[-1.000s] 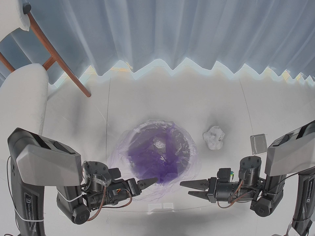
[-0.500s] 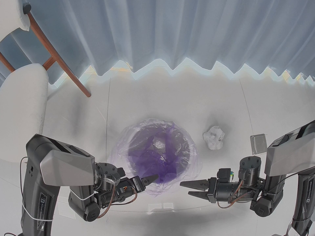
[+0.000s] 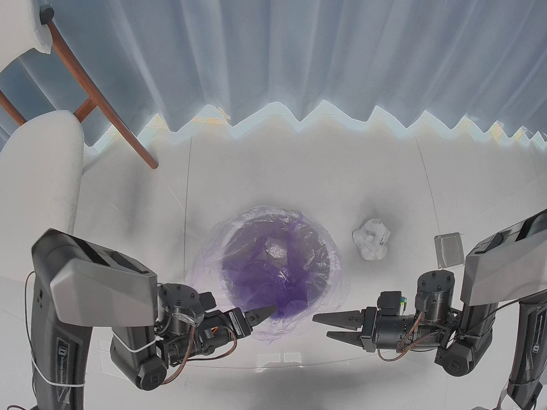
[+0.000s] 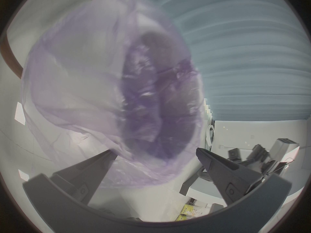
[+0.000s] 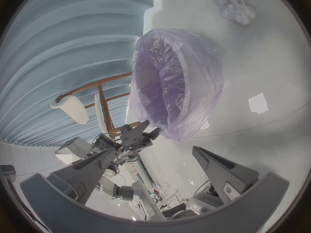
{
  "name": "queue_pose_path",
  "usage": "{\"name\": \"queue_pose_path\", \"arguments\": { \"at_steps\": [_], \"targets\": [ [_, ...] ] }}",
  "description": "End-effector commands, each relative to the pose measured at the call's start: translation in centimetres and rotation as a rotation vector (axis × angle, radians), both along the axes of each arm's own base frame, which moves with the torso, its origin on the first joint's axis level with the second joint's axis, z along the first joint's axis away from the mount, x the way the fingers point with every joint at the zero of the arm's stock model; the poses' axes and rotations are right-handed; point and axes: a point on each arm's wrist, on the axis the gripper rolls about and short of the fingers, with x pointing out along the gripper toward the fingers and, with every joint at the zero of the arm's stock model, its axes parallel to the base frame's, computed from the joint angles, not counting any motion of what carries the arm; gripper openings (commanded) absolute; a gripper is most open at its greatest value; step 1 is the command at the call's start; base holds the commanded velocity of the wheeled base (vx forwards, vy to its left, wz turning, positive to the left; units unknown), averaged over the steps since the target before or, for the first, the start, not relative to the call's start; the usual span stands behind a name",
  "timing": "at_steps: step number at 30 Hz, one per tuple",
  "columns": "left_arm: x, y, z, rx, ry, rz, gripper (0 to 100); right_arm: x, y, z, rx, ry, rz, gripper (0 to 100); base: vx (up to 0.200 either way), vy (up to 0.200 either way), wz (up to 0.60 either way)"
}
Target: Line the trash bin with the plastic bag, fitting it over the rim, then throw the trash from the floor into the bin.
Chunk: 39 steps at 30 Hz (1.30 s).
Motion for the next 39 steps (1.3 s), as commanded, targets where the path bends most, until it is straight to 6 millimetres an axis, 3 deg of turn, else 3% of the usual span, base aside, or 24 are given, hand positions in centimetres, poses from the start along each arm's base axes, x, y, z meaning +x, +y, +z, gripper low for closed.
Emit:
{"name": "queue_pose_path", "arguments": {
  "at_steps": [1,5,8,12,16,19,30,33,39],
  "targets": [
    [-3.8,1.4,6.3,-0.074,-0.072,-0.030,100,0.3,-0.1,0.7,0.025,-0.022,-0.012,100,0.000,0.000,0.00],
    [-5.6,1.3,7.3,-0.074,-0.089,-0.072,100,0.8,-0.5,1.6,0.052,-0.033,-0.039,100,0.000,0.000,0.00],
    [-6.4,1.7,10.1,-0.130,-0.178,-0.081,100,1.5,-1.2,2.8,0.078,-0.050,-0.076,100,0.000,0.000,0.00],
    [-8.3,2.9,13.4,-0.208,-0.275,-0.144,100,3.6,-3.1,4.7,0.073,-0.050,-0.166,100,0.000,0.000,0.00],
    [-10.1,4.1,15.0,-0.231,-0.344,-0.231,100,6.0,-5.2,6.4,0.025,-0.045,-0.242,100,0.000,0.000,0.00],
    [-10.4,5.0,16.4,-0.238,-0.436,-0.231,100,7.6,-6.1,6.7,-0.046,-0.073,-0.261,100,0.000,0.000,0.00],
    [-10.3,5.8,17.2,-0.164,-0.576,-0.213,100,11.5,-5.6,3.8,-0.168,-0.135,-0.350,100,0.000,0.000,0.00],
    [-10.5,5.8,17.0,-0.160,-0.572,-0.222,100,13.1,-5.1,2.0,-0.190,-0.154,-0.336,100,0.000,0.000,0.00],
    [-10.4,5.8,16.9,-0.157,-0.568,-0.218,100,13.3,-4.1,-0.3,-0.229,-0.265,-0.278,100,0.000,0.000,0.00]
  ]
}}
